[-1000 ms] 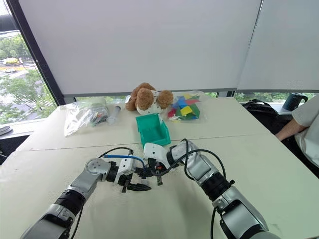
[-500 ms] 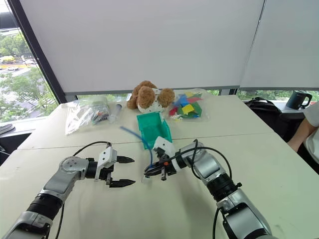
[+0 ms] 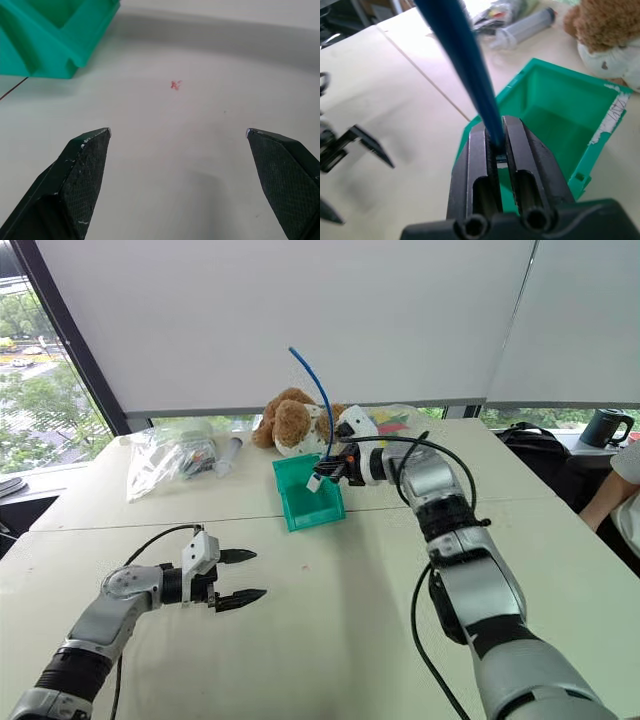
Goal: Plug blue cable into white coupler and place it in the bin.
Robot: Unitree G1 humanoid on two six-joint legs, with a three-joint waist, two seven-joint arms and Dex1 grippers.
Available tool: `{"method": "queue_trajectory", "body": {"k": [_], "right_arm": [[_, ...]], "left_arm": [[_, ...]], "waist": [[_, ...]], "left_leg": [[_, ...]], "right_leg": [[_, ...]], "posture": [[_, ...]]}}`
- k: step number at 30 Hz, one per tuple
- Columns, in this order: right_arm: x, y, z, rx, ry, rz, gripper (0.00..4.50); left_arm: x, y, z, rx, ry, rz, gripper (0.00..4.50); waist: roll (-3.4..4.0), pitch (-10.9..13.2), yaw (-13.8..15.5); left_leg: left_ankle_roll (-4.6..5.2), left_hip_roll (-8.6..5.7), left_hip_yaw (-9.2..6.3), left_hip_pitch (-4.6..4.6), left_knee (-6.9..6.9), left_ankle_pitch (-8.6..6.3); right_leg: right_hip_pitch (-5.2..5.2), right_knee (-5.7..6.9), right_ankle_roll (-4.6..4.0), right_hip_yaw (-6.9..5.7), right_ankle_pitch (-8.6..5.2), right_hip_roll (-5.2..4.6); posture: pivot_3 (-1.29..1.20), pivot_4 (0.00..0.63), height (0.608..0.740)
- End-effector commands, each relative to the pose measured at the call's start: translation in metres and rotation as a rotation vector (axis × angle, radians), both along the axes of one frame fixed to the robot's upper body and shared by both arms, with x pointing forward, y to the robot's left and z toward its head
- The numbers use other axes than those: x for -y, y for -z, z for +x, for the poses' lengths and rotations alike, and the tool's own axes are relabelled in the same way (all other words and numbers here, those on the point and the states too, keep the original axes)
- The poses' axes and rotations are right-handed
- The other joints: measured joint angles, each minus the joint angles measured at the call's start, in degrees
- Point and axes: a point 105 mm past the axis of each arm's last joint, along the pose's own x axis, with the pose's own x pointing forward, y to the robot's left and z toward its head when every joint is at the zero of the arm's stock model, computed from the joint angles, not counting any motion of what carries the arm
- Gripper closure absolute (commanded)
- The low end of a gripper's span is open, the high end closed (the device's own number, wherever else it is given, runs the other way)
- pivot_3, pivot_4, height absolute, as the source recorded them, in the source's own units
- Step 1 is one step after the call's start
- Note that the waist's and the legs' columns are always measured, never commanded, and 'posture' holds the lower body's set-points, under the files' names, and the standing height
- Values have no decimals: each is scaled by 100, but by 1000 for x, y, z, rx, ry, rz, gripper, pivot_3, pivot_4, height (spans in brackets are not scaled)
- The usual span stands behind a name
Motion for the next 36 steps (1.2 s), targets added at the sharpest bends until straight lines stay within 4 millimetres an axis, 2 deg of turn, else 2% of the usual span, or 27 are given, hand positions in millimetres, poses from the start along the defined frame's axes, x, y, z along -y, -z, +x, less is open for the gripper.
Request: {"method": "queue_trajectory", "body": {"k": [1,4,7,8,13,14,18,22,25,28,31,36], "right_arm": [[-12,-1,15,41,57,-12,4500],[-17,12,21,28,106,-41,4500],[-19,18,25,25,148,-43,3364],[-20,17,26,26,160,-29,2864],[-22,-4,27,51,163,42,263],[-21,-10,27,62,160,49,12],[-2,-39,27,121,158,75,12],[31,-48,15,123,102,68,12],[58,-36,-10,102,72,35,12],[75,-14,-50,63,30,3,12],[86,7,-84,12,19,-27,12],[96,24,-120,-39,35,-43,12]], "left_arm": [[-2,-13,2,56,-30,-25,32],[-2,-12,2,59,-46,-29,32],[-4,-12,2,47,-77,-39,0],[-4,-11,2,38,-88,-39,0],[-7,-10,-3,-14,-105,-45,0],[-7,-11,-4,-23,-108,-50,0],[-9,-19,-10,-47,-115,-83,0],[-11,-31,-12,-47,-130,-112,0],[-14,-41,-13,-38,-140,-131,0],[-19,-55,-12,-28,-161,-155,0],[-24,-67,-13,-28,-179,-170,0],[-31,-75,-20,-50,-198,-166,0]], "waist": [[-1,3,-2],[1,10,0],[1,12,9],[1,13,10],[3,30,-7],[3,36,-11],[5,40,-5],[2,56,36],[-5,55,63],[-4,59,56],[13,82,18],[11,92,2]], "left_leg": [[0,1,1,0,0,0],[0,3,2,-1,-2,0],[0,4,2,-5,-2,0],[0,3,2,-5,-3,0],[-1,1,1,-7,-2,0],[-1,3,0,-7,-2,0],[-1,9,-9,-5,-3,0],[-1,6,-10,-9,-3,0],[-1,1,-18,-12,-1,0],[-1,-3,-20,-14,1,-1],[0,0,-18,-8,2,-1],[-1,5,-15,11,2,0]], "right_leg": [[0,0,0,0,0,0],[0,0,1,0,0,-1],[-1,0,1,0,0,-7],[0,-1,1,0,1,-9],[-1,-2,2,1,1,-16],[-1,-1,1,1,1,-16],[-1,1,0,1,1,-10],[0,-2,0,1,1,-12],[11,-15,1,-5,0,-13],[15,-19,2,-5,0,-17],[13,-12,4,-3,1,-11],[15,-6,-3,-3,1,19]], "posture": [[0,150,740],[0,150,740],[0,150,740],[0,150,740],[0,150,740],[0,150,740],[0,150,740],[0,150,740],[0,150,740],[0,150,740],[0,150,740],[0,150,740]]}}
